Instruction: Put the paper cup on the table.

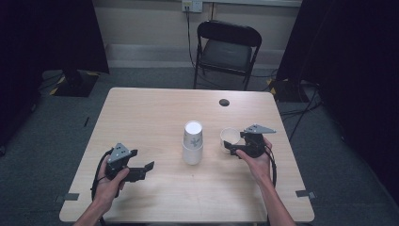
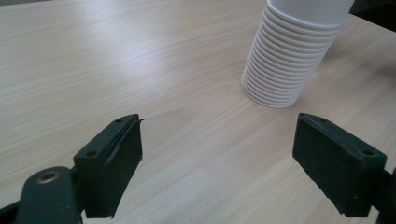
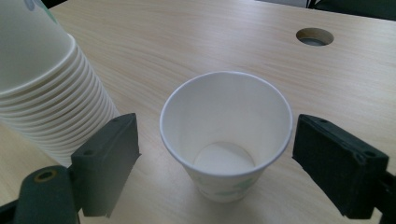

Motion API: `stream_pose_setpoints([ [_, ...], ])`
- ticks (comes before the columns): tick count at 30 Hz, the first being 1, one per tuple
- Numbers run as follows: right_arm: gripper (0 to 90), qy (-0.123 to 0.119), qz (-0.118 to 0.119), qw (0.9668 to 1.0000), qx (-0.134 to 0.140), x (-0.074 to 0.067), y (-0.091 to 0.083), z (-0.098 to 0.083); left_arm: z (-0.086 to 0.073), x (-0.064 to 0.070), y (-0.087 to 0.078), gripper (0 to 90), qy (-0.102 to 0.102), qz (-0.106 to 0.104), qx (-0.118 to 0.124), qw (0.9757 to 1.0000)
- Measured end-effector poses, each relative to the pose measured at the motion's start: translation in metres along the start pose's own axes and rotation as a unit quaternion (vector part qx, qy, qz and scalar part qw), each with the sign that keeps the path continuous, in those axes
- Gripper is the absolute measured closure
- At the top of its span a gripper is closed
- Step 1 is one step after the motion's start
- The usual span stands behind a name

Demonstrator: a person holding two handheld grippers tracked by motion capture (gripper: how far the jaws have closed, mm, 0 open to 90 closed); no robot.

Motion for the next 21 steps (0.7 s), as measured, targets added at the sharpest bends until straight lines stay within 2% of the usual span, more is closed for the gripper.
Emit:
stream_pose_setpoints([
  [12,14.7,0.011,-0.007,0.9999,-0.006,-0.001,-0.041,-0.017,-0.001,-0.004,-0.002,15.8,-0.004,0.006,-0.003,1.0000],
  [21,15.2,0.019,-0.026,0.9993,-0.017,0.002,-0.066,-0.044,-0.003,-0.006,-0.005,15.8,-0.003,0.013,-0.006,0.9999],
])
Point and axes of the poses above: each handheld gripper's, and its own axes: y roughly forward along the jaws, z roughly out of its top, x roughly to its right, the point moved 8 cm from there along y, roughly forward along the jaws, and after that the axes turned 11 degrees about -z, right-handed, at the moved point
